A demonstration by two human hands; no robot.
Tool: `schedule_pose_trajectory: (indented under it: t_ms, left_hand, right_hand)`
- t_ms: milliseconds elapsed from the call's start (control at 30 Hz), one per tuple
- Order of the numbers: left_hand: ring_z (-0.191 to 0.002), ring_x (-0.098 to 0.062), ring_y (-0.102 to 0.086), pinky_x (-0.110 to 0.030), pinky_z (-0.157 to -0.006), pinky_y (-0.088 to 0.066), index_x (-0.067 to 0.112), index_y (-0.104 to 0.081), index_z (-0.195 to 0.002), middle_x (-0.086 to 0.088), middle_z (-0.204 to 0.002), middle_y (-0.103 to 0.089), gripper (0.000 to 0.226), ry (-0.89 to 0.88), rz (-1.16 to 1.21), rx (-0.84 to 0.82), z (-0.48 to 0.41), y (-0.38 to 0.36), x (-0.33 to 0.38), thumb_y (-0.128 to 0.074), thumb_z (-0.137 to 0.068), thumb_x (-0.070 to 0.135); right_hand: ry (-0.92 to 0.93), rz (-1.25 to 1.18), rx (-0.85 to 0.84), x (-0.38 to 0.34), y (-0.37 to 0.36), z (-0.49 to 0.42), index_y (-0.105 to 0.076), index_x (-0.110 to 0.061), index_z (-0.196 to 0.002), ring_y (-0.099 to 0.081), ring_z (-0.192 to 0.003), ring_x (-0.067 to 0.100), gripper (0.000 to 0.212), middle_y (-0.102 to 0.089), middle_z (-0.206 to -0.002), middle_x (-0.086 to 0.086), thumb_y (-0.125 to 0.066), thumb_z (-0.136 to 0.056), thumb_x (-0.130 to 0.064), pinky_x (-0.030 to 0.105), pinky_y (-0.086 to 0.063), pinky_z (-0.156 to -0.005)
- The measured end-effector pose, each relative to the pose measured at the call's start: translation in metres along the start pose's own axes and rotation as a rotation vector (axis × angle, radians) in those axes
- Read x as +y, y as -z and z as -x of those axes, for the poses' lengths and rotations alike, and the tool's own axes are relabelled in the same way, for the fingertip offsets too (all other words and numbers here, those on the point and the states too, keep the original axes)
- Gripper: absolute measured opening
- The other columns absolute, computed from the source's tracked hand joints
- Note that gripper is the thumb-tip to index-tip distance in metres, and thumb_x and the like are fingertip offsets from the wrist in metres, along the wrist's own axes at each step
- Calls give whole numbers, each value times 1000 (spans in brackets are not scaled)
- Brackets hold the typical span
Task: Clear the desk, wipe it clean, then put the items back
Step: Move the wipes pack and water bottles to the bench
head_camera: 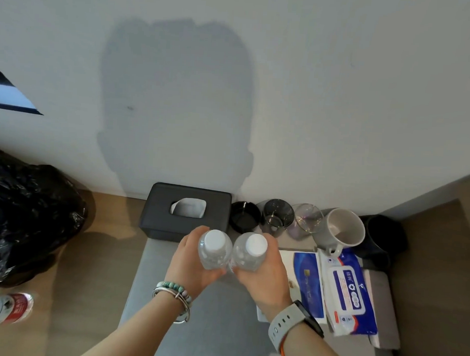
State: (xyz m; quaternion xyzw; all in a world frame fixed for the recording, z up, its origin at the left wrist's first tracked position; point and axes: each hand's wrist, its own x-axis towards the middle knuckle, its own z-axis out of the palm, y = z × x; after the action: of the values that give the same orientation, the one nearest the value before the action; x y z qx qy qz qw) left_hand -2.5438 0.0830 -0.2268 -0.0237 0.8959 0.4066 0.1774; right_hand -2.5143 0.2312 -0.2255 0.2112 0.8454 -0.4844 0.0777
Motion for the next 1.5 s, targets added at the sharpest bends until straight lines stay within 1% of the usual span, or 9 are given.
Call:
schedule_pose_trajectory:
  t_ms: [167,267,367,567,700,900,1133,1300,1500]
  left_hand:
    - [-124,-16,-39,-16,-90,-30,20,-29,-141,1,-130,-43,96,20,14,-22,6,2,5,-84,-63,20]
    - [-115,-14,-43,-16,-88,-31,22,-27,-142,0,-130,-42,97,-10,8,-16,14,8,11,-83,-63,15]
    - [-106,-8,-42,-17,-86,-33,24,-28,-141,-2,-130,-43,94,-50,7,-7,25,17,18,-80,-64,12]
    - [-121,-17,-45,-19,-94,-35,20,-34,-140,-2,-133,-42,86,-167,-85,32,58,40,39,-79,-67,19]
    - [-118,-16,-48,-28,-97,-42,25,-41,-134,2,-134,-44,68,-270,-232,47,86,59,64,-70,-73,23]
    - [-121,-16,-43,-31,-98,-33,32,-41,-131,9,-131,-43,49,-524,-740,-93,135,75,127,-46,-83,44]
    - [-118,-21,-44,-35,-94,-33,29,-45,-123,4,-125,-48,41,-861,-948,-169,212,49,186,-46,-84,39]
    - [-114,-20,-46,-34,-92,-35,26,-47,-119,3,-121,-49,36,-1152,-943,-212,289,0,229,-45,-86,39]
    - [-117,-17,-45,-33,-96,-33,29,-47,-123,6,-123,-49,37,-1447,-842,-366,423,-73,261,-45,-87,35]
  right_hand:
    - [-51,-32,-37,4,-2,8,-36,-31,-134,-49,-121,14,86,-51,-129,-6,-82,-62,-21,38,-44,-101]
    - [-57,-71,-59,-2,4,16,-29,-32,-141,-39,-131,13,99,-41,-142,-8,-84,-60,-19,39,-37,-108]
    - [-34,-55,-67,-9,11,28,-27,-33,-141,-39,-132,15,101,-41,-142,-7,-84,-58,-19,40,-37,-109]
    - [49,38,-37,-34,41,67,-32,-29,-138,-38,-127,14,87,-40,-133,-6,-81,-67,-17,26,-34,-101]
    - [68,119,-17,-53,64,98,-32,-27,-141,-36,-130,16,85,-36,-141,-4,-79,-71,-24,30,-35,-104]
    - [74,353,144,-70,107,159,-50,-30,-100,-46,-102,13,32,-49,-108,-7,-68,-75,-24,26,-42,-83]
    - [-73,521,325,-52,161,263,-47,-27,-117,-41,-117,21,40,-43,-126,-3,-59,-80,-29,31,-36,-85]
    - [-228,470,512,-16,203,360,-47,-26,-115,-42,-110,20,36,-45,-119,-1,-58,-81,-24,30,-32,-75]
    - [-411,401,747,45,234,506,-47,-28,-119,-42,-114,19,41,-44,-119,-4,-59,-80,-28,29,-40,-87]
